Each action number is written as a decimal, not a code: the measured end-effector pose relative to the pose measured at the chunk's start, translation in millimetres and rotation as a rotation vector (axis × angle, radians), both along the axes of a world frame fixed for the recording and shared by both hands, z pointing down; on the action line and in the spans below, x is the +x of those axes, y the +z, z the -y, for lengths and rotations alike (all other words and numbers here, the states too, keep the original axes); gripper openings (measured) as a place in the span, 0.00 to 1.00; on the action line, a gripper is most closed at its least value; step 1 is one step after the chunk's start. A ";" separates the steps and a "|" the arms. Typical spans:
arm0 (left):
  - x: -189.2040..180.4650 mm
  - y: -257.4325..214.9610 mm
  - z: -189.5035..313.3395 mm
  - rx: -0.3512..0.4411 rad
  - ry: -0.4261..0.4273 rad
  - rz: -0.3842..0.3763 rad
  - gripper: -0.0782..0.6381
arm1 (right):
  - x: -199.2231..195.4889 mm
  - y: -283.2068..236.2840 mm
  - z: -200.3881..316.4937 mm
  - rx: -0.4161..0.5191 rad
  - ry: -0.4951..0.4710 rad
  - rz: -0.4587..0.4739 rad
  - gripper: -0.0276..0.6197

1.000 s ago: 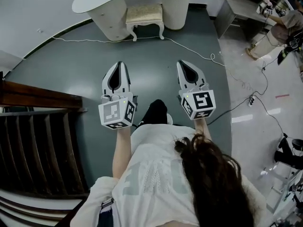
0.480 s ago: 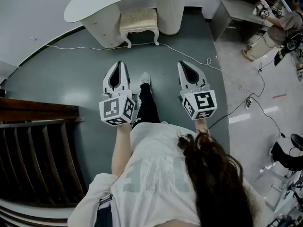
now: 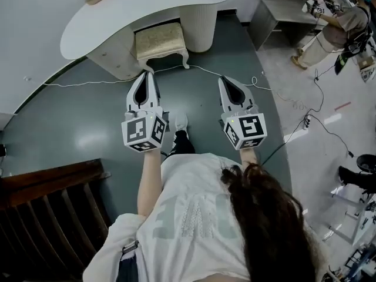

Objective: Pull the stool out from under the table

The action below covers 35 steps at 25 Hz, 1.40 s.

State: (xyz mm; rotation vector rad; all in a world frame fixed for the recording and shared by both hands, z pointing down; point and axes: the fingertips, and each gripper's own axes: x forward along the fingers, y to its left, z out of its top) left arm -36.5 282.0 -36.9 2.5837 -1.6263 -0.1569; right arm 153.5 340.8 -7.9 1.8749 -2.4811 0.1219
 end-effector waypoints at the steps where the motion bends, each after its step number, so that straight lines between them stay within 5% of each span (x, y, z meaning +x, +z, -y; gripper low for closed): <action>1: -4.3 -0.4 16.2 0.000 0.006 0.001 0.15 | -5.5 1.2 15.4 -0.008 0.006 0.002 0.09; 15: -92.7 18.3 220.3 -0.042 -0.076 0.008 0.15 | -71.6 14.7 215.9 -0.089 0.026 -0.004 0.09; 27: -77.9 21.2 249.5 -0.062 -0.143 -0.008 0.15 | -71.4 -0.5 286.0 -0.037 -0.060 -0.015 0.09; 35: -74.1 0.3 259.1 -0.006 -0.154 0.042 0.15 | -66.8 -7.9 303.3 -0.007 -0.074 0.002 0.09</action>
